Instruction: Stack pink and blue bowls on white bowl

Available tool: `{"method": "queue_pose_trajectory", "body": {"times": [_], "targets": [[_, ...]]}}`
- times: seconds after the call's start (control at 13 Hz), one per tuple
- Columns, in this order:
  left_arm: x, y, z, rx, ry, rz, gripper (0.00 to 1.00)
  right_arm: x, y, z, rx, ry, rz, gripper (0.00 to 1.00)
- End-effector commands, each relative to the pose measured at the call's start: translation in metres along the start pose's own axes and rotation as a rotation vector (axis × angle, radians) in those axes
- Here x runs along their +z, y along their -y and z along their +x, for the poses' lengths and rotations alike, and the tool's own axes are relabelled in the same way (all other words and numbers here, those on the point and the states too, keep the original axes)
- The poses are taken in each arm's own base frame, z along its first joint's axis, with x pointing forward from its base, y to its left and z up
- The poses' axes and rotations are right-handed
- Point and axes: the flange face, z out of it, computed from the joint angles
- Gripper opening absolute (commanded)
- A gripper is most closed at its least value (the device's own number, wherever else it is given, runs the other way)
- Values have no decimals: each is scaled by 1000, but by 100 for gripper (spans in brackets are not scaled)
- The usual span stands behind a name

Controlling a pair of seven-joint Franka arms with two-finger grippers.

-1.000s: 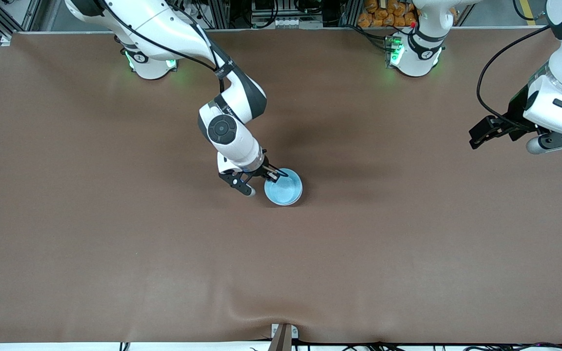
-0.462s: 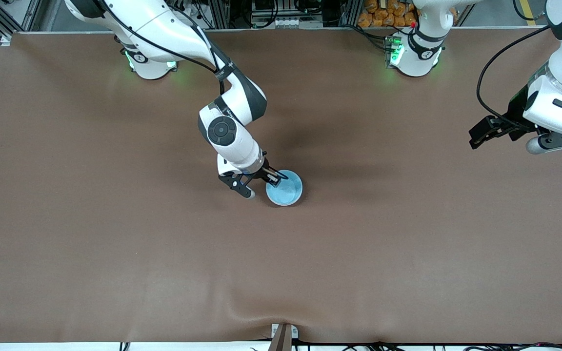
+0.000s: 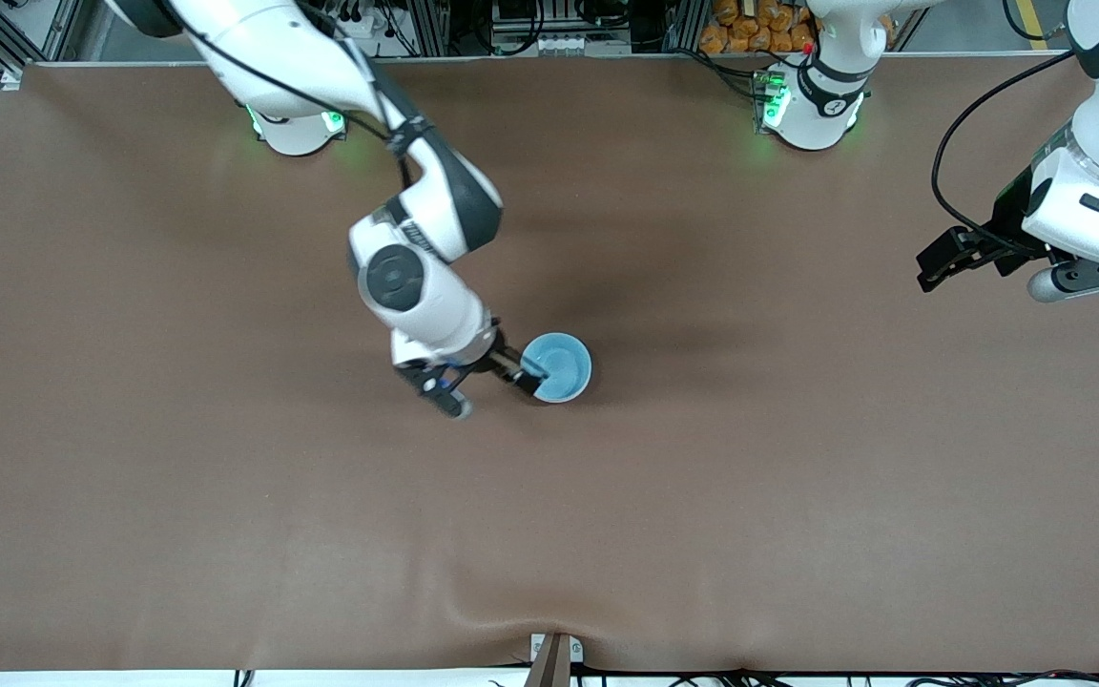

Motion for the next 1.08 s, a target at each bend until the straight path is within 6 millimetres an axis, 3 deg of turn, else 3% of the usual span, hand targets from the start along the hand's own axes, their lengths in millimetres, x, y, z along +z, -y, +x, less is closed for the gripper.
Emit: {"method": "queue_pose_trajectory", "body": {"times": [0.0,0.31,0.46,0.77,1.0], "targets": [[-1,0,-3,22,-14,15,100,-57,-8,36,-15,-21,-6,100],[-1,0,-3,23,-14,17,100,-140,-54,84,-107,-8,-77,100],[0,1,-6,22,-11,19,100,-189,-89,113,-158,-18,-105,100],[1,0,-9,24,-7,23,100,-255,-126,125,-365,-54,-129,100],[2,-3,-13,31,-5,26,100,-307,-175,132,-530,-111,-157,100]]}}
